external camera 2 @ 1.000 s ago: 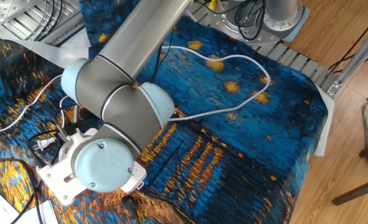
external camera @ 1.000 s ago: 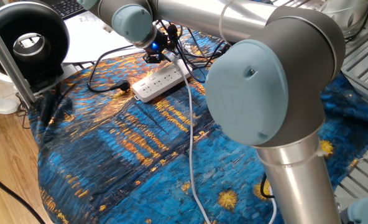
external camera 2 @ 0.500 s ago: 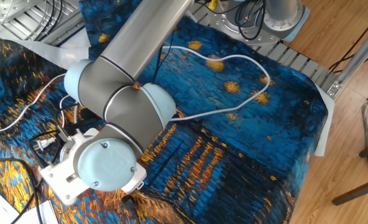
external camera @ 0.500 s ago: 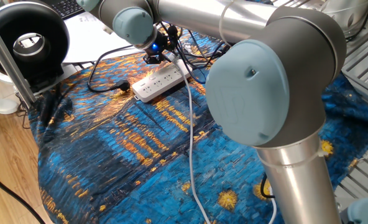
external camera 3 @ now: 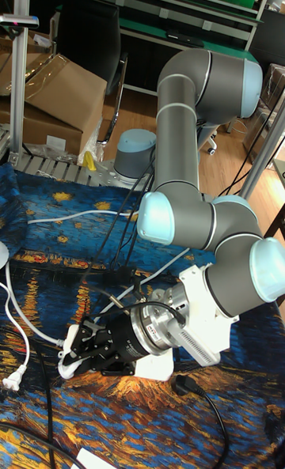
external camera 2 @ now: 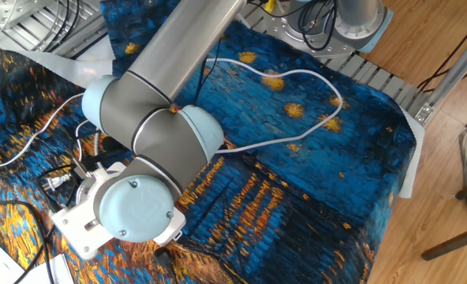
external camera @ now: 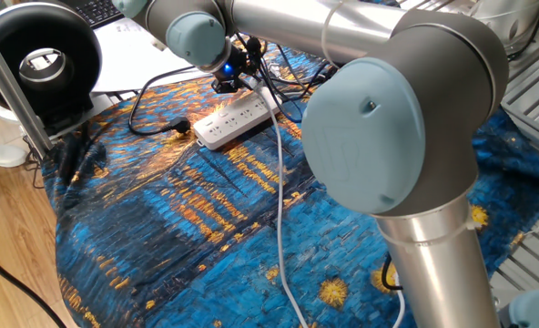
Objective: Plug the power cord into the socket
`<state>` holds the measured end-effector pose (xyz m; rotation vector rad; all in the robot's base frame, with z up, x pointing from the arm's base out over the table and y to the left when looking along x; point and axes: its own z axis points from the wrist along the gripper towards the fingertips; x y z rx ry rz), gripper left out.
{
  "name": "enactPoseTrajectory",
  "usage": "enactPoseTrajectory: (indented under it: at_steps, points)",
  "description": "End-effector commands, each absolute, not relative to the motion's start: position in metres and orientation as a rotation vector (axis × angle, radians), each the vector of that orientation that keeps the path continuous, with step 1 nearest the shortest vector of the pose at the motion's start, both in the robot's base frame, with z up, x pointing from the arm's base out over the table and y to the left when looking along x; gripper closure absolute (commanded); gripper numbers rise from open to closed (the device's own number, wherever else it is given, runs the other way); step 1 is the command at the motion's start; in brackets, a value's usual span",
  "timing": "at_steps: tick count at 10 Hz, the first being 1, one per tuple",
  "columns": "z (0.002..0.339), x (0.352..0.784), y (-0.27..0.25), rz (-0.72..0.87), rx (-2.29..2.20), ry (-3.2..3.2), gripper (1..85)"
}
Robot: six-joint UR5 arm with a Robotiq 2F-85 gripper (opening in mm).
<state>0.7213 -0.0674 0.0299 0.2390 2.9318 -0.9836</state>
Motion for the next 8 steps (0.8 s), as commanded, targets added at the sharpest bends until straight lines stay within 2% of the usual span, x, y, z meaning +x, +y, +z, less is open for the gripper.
enactPoseTrajectory:
  at_steps: [1,3,5,8]
  points:
    - [0.030,0.720,-0.065,-0.959,0.266,2.951,84.3]
    - [0.033,0.723,-0.059,-0.926,0.251,2.959,84.3]
    - [0.038,0.727,-0.047,-0.822,0.217,2.985,84.3]
    - [0.086,0.735,-0.029,-0.699,0.091,3.025,84.3]
